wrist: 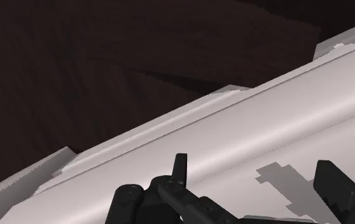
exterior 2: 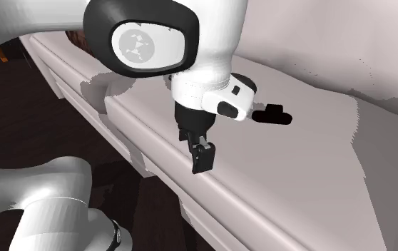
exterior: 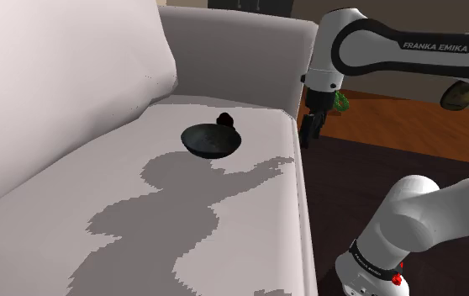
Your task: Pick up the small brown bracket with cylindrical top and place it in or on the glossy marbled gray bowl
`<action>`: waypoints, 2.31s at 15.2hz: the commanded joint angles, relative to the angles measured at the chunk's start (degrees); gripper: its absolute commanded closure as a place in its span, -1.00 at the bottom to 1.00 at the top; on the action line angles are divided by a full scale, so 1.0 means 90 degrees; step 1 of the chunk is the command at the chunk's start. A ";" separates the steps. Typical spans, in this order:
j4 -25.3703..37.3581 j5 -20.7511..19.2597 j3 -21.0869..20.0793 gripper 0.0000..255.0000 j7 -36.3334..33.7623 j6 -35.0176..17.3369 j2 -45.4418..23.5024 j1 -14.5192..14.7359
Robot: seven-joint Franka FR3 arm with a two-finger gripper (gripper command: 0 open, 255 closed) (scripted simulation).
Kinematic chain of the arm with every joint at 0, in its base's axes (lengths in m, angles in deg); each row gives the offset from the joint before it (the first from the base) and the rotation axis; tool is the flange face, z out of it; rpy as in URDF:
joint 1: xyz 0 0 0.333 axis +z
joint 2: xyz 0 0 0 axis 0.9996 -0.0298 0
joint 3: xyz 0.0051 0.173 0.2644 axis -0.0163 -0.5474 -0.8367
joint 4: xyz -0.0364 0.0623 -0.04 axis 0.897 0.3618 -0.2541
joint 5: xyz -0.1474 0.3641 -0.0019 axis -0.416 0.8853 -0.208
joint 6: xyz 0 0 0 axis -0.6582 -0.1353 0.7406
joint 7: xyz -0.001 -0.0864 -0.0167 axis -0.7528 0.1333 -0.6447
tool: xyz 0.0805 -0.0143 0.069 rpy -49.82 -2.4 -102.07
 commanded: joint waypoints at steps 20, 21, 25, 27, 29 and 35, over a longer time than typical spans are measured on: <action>0.4627 -0.0776 -0.0947 -1.00 -0.0608 -0.0337 -0.4710 0.0274; 0.4970 -0.0861 -0.0986 -1.00 -0.0648 -0.0264 -0.4978 0.0312; 0.5892 -0.1112 -0.1068 -1.00 -0.0743 -0.0094 -0.5730 0.0448; 0.5655 -0.1102 -0.1059 -1.00 -0.0741 -0.0283 -0.5680 0.0433; 0.5435 -0.1096 -0.1052 -1.00 -0.0740 -0.0467 -0.5641 0.0420; 0.5162 -0.1089 -0.1043 -1.00 -0.0740 -0.0700 -0.5600 0.0404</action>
